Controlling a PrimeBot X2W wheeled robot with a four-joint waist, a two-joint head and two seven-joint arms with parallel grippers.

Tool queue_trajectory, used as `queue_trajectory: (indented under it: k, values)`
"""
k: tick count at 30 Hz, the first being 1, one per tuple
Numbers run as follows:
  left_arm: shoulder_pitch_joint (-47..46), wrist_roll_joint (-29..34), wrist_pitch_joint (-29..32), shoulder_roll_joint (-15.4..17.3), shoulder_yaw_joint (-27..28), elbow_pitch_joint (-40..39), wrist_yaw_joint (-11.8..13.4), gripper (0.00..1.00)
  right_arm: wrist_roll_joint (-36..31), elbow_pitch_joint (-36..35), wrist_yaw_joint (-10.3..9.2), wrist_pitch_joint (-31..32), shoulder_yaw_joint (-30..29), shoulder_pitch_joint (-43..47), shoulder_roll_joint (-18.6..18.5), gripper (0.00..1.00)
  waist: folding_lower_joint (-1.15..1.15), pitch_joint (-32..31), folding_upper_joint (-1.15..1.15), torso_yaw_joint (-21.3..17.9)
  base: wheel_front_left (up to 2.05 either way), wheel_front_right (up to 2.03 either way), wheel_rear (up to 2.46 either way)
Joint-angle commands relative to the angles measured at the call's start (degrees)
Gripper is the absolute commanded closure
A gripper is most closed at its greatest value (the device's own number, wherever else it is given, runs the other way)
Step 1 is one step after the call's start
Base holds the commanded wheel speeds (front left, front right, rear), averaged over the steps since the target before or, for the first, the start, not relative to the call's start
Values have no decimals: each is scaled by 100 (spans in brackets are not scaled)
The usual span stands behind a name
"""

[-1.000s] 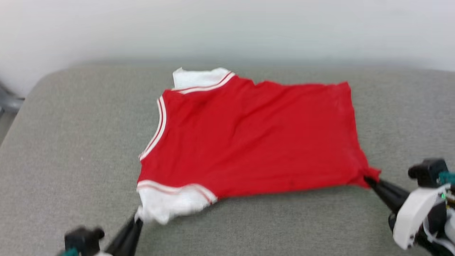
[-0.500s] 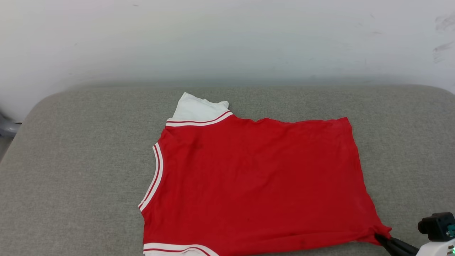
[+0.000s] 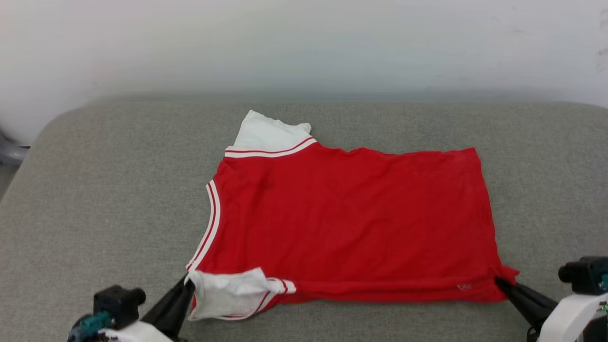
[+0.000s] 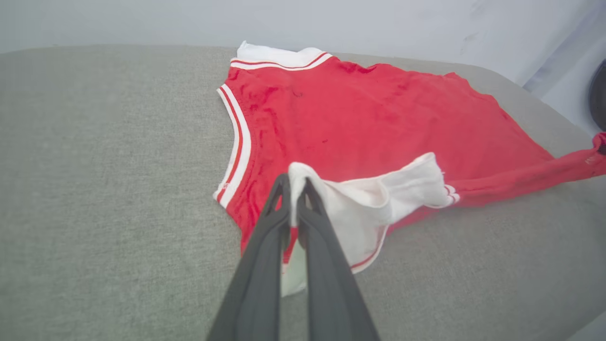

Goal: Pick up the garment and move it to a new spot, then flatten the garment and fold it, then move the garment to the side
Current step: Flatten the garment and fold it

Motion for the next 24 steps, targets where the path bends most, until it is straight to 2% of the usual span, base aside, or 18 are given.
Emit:
queue_trajectory:
  k: [1,11,21,24]
  values:
    - [-233,28,15,13,24,56,-52,100,-5,-53,-7,37,-67,-140,25,100,0,103,0,-24,0,0,0]
    - [-2055,241,290,100,-119,928,-459,100,-9,-71,-7,466,-272,-929,172,100,0,840,0,-110,0,0,0]
    - [-3204,193,247,-79,-461,2028,-597,100,-41,347,-7,666,-66,-1809,234,100,0,1492,0,-145,0,0,0]
    - [-3562,169,182,-165,-733,2593,-602,100,-132,561,-7,665,76,-2135,238,100,0,1703,0,-146,0,0,0]
